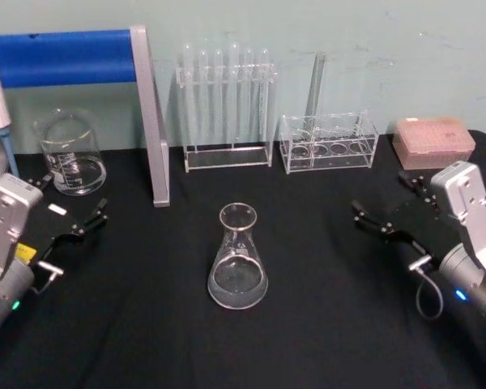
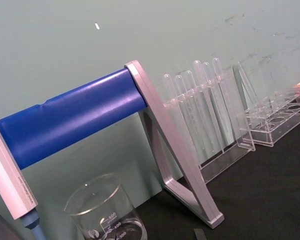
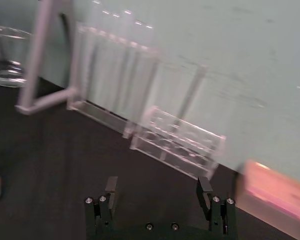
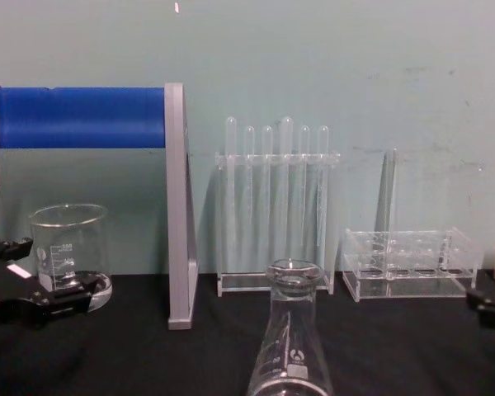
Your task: Grasp the erlenmeyer flask with one hand, shake it three times, then place it back.
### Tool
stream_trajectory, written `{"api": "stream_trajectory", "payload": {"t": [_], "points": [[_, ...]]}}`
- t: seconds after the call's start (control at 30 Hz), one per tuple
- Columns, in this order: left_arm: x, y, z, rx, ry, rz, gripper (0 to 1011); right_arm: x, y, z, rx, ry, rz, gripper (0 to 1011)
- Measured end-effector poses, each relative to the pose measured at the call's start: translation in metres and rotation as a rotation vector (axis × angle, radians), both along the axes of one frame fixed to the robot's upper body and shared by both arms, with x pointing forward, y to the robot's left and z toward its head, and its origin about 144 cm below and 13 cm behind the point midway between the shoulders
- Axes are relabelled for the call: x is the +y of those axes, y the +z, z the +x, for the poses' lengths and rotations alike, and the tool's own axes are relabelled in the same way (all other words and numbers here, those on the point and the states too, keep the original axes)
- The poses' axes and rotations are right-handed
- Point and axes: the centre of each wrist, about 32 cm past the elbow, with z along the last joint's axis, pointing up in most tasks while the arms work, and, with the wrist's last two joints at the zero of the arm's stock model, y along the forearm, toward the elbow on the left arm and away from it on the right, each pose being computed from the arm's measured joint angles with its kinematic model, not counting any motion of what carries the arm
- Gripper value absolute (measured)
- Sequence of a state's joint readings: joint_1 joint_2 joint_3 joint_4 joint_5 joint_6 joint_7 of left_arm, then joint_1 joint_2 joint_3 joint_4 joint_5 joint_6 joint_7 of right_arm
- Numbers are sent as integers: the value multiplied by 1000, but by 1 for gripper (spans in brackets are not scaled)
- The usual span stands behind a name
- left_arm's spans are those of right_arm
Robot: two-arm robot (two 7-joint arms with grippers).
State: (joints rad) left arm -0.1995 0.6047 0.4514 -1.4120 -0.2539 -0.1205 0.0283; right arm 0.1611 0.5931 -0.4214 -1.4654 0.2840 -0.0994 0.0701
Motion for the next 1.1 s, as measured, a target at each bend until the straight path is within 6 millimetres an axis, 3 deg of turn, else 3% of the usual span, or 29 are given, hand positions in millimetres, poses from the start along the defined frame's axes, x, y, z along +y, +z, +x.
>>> {"api": "stream_trajectory", "payload": {"t": [0.57,1.1], "points": [[0,0,0,0,0,0,1001,33,7,-24,66,309,132,1000],[0,0,0,0,0,0,1001,52,11,-30,110,423,237,1000]]}}
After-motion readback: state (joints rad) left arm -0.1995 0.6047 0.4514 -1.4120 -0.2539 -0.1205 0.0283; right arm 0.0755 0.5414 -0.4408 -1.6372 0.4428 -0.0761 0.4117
